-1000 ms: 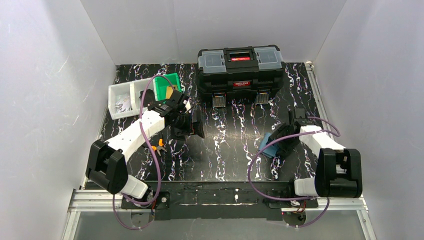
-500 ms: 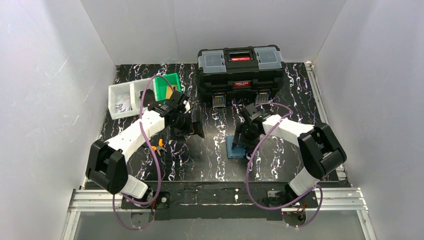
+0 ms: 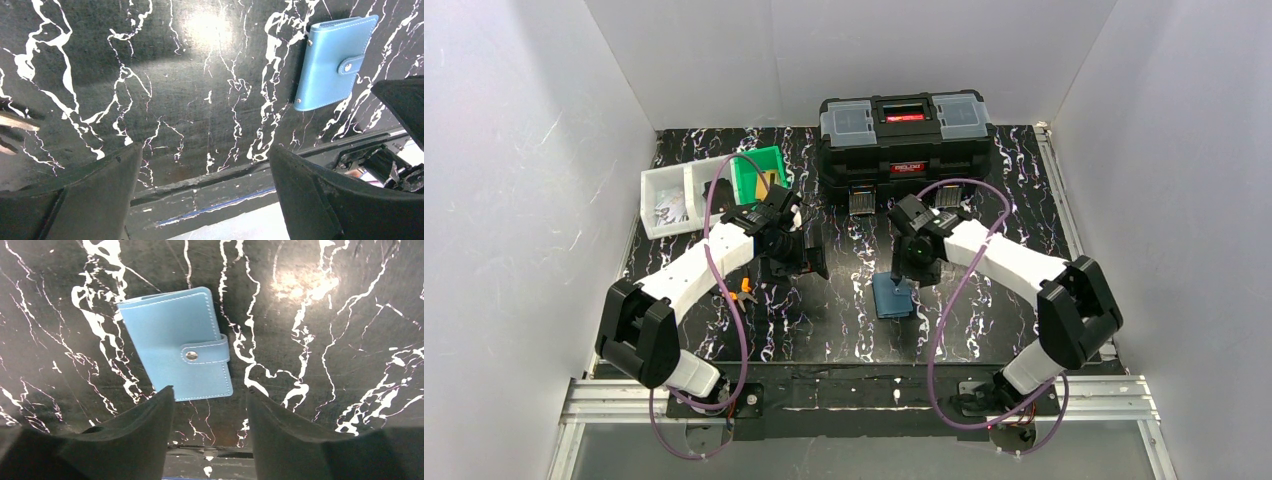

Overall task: Take the credit cards out of the card holder
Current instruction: Open the card holder at the center of the board.

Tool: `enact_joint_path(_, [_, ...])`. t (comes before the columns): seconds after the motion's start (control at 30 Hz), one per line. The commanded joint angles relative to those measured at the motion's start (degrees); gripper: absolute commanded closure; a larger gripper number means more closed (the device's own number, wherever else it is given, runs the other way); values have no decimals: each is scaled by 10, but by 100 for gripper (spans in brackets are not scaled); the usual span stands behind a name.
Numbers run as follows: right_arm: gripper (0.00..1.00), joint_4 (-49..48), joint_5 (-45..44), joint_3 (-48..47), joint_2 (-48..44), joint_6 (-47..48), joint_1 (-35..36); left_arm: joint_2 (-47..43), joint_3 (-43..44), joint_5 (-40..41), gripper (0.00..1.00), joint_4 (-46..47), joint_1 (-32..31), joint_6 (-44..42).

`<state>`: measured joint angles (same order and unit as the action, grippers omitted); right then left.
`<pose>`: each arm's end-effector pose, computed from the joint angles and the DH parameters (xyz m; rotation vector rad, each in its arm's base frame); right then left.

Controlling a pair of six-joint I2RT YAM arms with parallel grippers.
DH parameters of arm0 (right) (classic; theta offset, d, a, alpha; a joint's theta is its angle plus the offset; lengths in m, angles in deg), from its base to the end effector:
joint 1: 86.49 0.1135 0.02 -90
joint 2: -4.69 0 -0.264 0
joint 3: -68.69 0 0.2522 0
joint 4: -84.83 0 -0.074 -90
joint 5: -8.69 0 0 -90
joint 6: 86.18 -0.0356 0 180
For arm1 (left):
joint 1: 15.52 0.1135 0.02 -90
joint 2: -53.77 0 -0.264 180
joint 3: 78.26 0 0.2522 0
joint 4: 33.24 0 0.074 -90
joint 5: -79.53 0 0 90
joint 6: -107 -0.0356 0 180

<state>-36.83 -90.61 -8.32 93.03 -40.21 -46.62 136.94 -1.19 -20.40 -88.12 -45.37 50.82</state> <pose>0.2321 0.1863 0.2255 0.1407 2.7627 0.1642 0.2505 -0.1508 0.2535 -0.0334 2.7441 -0.5770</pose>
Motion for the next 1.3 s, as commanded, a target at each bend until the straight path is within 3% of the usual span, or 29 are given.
enact_joint_path(0.0, [42,43,-51,-60,56,28,26,-19,5,35,0,-21,0,15])
enact_joint_path(0.33, [55,71,-63,-138,163,39,56,-22,17,22,0,-19,2,22])
enact_joint_path(0.8, [61,36,-41,-86,176,25,66,34,17,-26,1,14,-23,37])
enact_joint_path(1.13, [99,-26,19,-56,138,29,65,96,20,-57,0,52,-76,67])
enact_joint_path(1.27, [99,-76,66,-30,86,25,61,115,21,-71,0,74,-88,83])
